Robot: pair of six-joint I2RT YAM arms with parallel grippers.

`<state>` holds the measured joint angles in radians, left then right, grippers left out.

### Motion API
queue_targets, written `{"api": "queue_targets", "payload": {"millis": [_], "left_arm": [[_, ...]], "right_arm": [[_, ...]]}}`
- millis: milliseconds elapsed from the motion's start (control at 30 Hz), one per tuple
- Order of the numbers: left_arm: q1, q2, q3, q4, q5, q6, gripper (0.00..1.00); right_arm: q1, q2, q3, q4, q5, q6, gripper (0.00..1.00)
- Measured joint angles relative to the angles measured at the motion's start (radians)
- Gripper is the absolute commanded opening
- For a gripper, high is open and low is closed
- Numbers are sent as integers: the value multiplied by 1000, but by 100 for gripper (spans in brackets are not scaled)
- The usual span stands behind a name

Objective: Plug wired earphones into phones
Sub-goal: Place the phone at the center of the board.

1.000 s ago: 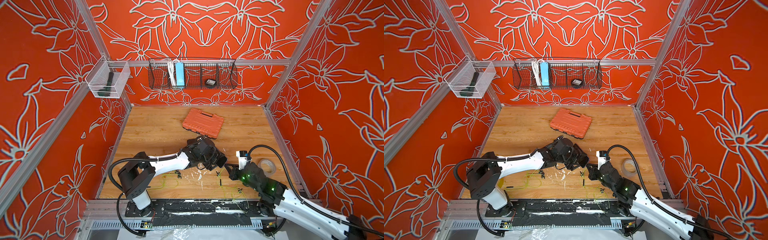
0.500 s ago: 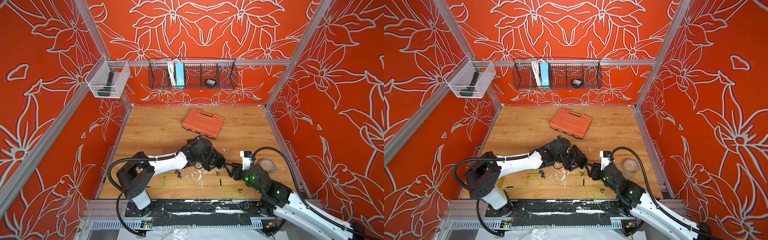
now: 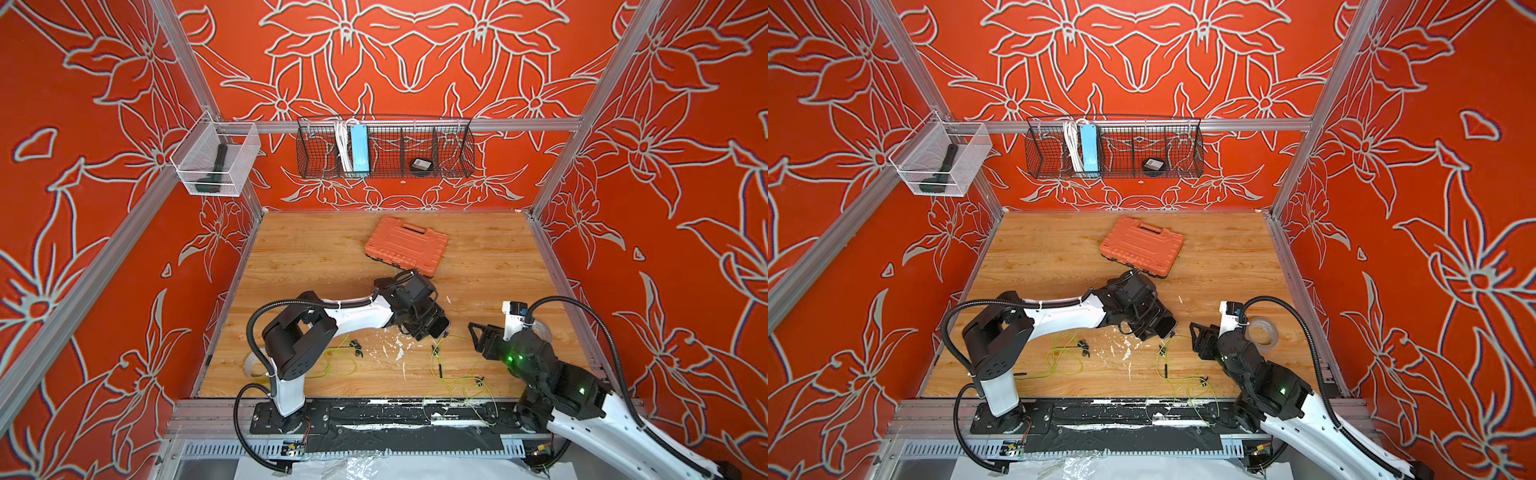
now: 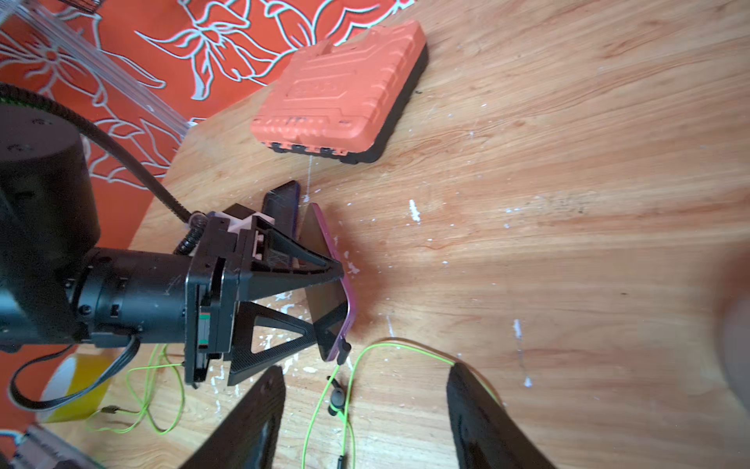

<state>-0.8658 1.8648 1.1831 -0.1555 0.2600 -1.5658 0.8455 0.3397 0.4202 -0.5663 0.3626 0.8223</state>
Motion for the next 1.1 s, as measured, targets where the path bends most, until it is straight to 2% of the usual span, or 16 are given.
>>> {"api": "queue_targets", "payload": {"millis": [367,500,600,700,933,1100], "left_arm": [[0,200,249,-135,-57,58,58],[0,253,335,-168,-65,83,71],[0,257,342,-178,-65,100,91],[0,254,350,-181,-77,111,99],[0,222,341,-235,-108,145,99],[0,97,327,-315,-169,227,99]], "right_arm": [[0,1,16,-111,71,4,66],[0,-7,32,-132,87,5,66],[0,-7,37,-137,90,5,66],[0,-1,39,-137,94,5,66],[0,38,67,-132,93,-4,65],[0,85,89,-104,75,-26,65]]}}
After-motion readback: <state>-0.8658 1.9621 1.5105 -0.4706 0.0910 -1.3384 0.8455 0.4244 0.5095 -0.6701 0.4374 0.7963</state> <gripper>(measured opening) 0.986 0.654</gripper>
